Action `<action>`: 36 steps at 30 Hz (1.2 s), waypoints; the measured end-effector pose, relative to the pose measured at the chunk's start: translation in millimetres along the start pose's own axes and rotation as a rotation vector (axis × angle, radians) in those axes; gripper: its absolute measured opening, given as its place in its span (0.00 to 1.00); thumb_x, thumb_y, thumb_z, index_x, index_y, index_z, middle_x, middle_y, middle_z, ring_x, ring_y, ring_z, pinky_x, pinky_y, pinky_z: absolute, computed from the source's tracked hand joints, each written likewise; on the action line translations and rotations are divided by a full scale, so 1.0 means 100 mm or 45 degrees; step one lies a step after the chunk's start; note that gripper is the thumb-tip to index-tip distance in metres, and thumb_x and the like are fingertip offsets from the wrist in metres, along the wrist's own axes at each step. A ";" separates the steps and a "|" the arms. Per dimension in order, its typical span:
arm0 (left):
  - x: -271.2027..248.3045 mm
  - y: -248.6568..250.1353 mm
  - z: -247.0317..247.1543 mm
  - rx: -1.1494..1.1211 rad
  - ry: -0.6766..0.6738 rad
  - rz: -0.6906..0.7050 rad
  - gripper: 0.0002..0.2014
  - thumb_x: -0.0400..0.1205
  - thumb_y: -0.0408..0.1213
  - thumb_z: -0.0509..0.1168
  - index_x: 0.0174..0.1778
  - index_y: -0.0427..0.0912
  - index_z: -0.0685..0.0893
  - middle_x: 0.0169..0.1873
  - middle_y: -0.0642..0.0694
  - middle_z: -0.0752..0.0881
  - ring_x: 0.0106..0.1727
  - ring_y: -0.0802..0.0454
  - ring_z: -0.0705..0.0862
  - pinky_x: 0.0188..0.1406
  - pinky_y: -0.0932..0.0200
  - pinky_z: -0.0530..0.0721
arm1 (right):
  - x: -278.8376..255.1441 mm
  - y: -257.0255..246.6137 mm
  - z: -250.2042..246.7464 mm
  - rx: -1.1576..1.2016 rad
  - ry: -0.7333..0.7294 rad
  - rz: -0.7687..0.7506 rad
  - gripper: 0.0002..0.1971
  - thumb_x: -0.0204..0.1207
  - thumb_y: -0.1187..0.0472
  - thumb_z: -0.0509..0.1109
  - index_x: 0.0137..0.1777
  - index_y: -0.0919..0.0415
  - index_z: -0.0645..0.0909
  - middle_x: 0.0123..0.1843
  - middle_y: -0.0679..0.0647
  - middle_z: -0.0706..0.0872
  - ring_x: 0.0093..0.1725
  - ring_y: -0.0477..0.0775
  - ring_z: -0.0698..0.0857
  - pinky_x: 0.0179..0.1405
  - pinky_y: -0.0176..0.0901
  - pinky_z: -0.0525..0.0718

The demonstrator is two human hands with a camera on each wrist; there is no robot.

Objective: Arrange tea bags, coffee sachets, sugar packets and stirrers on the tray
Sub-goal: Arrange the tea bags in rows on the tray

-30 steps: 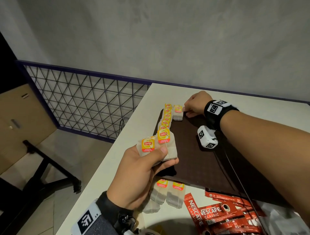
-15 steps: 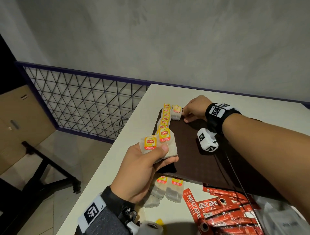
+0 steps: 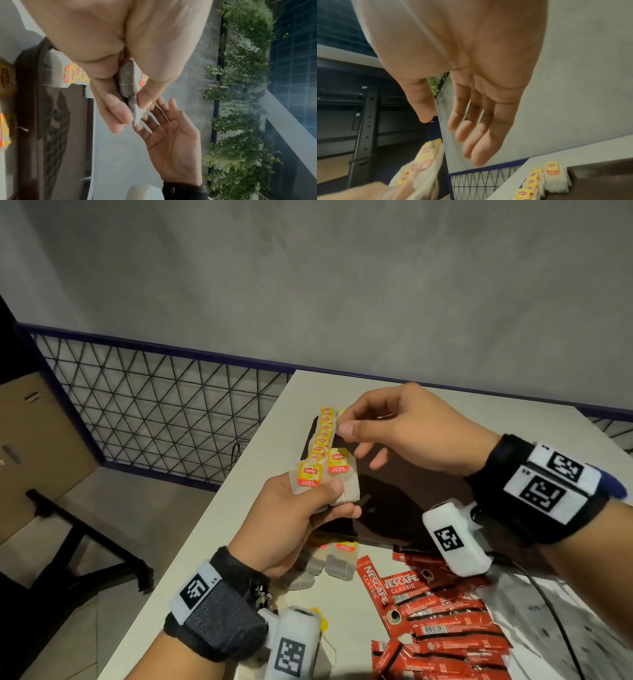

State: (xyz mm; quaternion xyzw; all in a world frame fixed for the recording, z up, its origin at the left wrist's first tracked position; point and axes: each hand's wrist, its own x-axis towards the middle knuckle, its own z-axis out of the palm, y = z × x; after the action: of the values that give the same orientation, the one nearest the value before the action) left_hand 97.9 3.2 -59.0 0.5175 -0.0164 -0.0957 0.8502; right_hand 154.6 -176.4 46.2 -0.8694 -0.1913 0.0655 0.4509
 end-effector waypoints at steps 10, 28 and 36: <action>-0.02 -0.03 0.01 0.168 -0.111 -0.048 0.13 0.86 0.29 0.69 0.66 0.31 0.86 0.56 0.33 0.92 0.53 0.36 0.93 0.56 0.51 0.93 | -0.36 0.19 0.17 0.067 0.114 0.018 0.08 0.76 0.67 0.82 0.53 0.60 0.91 0.44 0.61 0.92 0.37 0.46 0.90 0.35 0.34 0.88; -0.01 0.10 0.03 -0.165 0.156 -0.040 0.14 0.90 0.25 0.55 0.64 0.20 0.81 0.50 0.26 0.92 0.47 0.29 0.93 0.44 0.55 0.93 | -0.01 0.23 -0.22 0.209 0.252 0.026 0.08 0.74 0.73 0.81 0.52 0.68 0.90 0.51 0.73 0.91 0.46 0.63 0.93 0.45 0.49 0.96; 0.01 0.11 0.02 -0.145 0.216 0.015 0.13 0.90 0.27 0.58 0.63 0.23 0.83 0.50 0.28 0.92 0.51 0.30 0.93 0.48 0.52 0.94 | 0.60 0.54 -0.31 0.197 0.267 0.150 0.08 0.74 0.73 0.81 0.52 0.68 0.89 0.47 0.71 0.90 0.45 0.62 0.91 0.42 0.51 0.96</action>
State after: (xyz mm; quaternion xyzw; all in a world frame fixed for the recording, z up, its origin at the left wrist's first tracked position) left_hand 99.7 5.9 -48.4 0.4745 0.0582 -0.0474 0.8771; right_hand 233.4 -204.1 24.1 -0.8438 -0.0860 0.0151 0.5295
